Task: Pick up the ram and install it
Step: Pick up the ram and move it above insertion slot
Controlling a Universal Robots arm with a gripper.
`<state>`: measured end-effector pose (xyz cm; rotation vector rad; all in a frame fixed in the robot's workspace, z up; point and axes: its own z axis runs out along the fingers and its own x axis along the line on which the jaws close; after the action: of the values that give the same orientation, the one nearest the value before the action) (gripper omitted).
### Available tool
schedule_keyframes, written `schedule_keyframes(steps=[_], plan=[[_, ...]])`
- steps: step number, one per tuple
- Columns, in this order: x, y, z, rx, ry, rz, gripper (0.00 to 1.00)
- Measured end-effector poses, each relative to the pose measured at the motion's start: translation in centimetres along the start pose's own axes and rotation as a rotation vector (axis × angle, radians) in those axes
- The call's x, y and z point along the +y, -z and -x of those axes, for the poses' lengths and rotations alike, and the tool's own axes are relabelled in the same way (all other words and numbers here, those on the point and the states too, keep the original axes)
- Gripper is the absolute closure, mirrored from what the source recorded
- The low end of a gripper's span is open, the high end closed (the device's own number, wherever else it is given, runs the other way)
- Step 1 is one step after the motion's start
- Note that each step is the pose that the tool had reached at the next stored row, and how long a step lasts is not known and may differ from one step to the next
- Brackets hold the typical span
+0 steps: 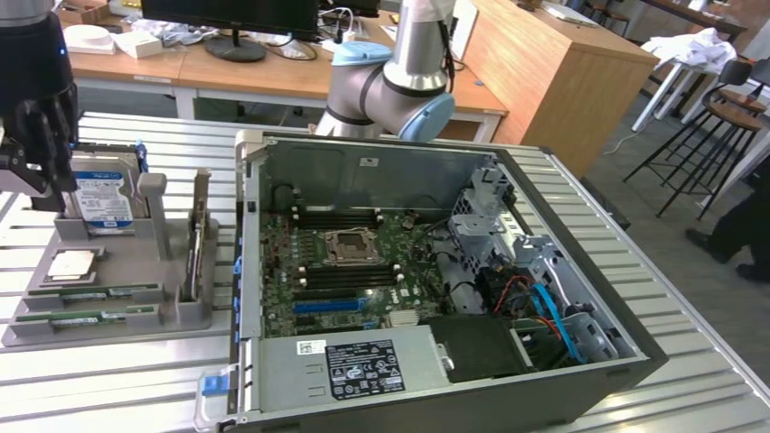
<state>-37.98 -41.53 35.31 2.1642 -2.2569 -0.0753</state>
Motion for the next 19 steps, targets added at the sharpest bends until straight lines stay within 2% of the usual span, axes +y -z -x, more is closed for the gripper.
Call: schedule_keyframes(steps=[19], plan=[[-0.07,-1.46,0.0,0.0003,0.005,0.0001,0.64]])
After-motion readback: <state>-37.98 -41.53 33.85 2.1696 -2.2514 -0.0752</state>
